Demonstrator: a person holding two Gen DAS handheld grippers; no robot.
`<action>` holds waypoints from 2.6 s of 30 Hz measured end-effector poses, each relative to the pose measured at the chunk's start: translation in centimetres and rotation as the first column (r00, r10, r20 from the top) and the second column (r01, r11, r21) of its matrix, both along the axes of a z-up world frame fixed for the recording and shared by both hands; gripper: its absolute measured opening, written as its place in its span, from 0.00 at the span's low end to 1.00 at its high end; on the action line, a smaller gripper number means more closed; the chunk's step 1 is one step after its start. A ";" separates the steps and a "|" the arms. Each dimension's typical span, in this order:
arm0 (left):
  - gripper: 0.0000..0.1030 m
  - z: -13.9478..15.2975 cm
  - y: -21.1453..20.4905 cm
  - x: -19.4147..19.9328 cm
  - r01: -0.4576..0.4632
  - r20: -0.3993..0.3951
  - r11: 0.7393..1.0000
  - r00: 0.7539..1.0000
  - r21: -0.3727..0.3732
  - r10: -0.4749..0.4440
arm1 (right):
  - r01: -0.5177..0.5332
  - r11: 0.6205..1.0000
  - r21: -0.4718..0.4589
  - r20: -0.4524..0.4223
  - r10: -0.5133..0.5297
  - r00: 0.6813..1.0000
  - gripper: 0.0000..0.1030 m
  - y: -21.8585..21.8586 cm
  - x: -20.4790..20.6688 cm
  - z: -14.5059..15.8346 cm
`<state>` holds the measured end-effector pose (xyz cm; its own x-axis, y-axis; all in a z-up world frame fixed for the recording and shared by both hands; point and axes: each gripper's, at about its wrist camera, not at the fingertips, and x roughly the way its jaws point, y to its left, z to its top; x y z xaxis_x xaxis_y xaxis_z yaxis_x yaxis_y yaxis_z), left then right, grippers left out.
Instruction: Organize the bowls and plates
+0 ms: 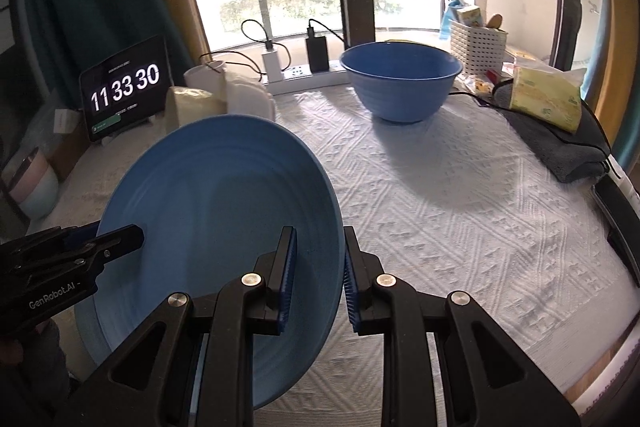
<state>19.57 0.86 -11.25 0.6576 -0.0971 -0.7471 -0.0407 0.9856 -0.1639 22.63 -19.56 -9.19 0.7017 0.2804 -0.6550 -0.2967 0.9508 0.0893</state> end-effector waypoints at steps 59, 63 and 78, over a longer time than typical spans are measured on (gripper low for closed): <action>0.37 -0.3 1.9 -5.1 -0.150 -0.001 0.981 0.989 0.123 0.151 | -0.114 0.993 0.014 -0.072 0.114 0.991 0.29 3.9 -1.4 -1.7; 0.37 0.8 1.1 -5.5 -0.152 0.037 0.980 0.988 0.126 0.149 | -0.110 0.993 0.033 -0.056 0.112 0.992 0.30 3.1 -1.7 -1.2; 0.37 3.4 -3.6 -4.5 -0.068 0.097 0.983 0.994 0.173 0.052 | -0.050 0.995 0.091 -0.016 0.051 0.999 0.30 -2.0 -1.0 -0.2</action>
